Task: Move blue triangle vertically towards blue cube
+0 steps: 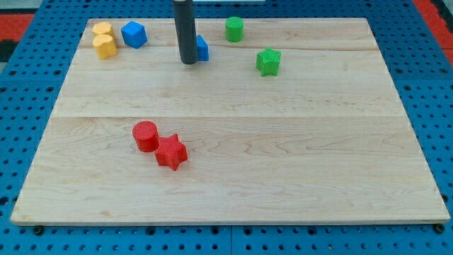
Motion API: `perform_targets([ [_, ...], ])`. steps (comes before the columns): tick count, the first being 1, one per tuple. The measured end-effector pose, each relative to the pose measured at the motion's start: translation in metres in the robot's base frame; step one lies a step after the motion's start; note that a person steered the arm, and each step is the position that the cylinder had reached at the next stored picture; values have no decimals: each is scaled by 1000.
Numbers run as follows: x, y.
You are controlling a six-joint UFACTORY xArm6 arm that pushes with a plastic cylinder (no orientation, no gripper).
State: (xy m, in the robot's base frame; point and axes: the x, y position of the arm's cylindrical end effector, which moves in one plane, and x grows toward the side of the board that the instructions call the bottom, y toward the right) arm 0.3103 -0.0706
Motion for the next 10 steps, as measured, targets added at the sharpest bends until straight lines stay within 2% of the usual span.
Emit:
perform_targets([
  [1, 0, 59],
  [2, -19, 87],
  [3, -43, 44],
  [4, -41, -7],
  [5, -40, 15],
  [7, -4, -50],
  [8, -2, -92],
  [9, 0, -77],
  [10, 24, -42],
])
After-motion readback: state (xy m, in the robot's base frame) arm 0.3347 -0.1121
